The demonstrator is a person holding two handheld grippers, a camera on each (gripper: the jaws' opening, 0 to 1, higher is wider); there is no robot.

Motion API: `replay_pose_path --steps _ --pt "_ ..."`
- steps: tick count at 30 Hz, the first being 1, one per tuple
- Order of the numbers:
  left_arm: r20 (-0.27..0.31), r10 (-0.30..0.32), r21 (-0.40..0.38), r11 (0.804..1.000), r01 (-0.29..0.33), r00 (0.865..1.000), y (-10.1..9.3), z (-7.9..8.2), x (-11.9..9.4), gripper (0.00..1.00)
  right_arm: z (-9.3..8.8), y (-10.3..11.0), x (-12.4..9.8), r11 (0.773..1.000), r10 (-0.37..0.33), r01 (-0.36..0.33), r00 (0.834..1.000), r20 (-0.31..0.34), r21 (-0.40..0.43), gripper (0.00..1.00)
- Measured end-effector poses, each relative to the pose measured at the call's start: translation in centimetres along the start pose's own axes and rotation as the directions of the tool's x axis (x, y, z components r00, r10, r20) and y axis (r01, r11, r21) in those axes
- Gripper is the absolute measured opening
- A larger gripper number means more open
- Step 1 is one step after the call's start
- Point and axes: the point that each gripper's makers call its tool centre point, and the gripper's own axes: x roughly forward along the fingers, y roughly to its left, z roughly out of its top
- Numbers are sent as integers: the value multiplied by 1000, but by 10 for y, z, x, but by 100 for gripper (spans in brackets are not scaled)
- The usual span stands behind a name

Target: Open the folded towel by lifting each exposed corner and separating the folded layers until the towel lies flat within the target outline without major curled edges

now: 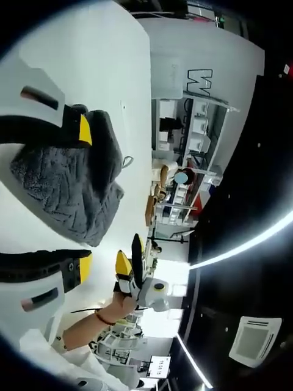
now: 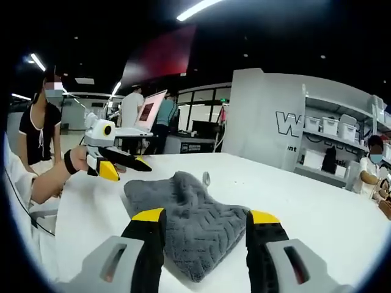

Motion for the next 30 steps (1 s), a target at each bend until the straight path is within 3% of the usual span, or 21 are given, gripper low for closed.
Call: replay_pose_path --steps 8,30 --pt "-29 14 -1 1000 -14 999 8 -6 4 63 -1 -1 7 1000 10 -10 1000 -12 12 50" --pt "-28 40 -19 999 -40 999 20 -4 14 63 -5 -10 22 1000 0 1 999 -38 24 49"
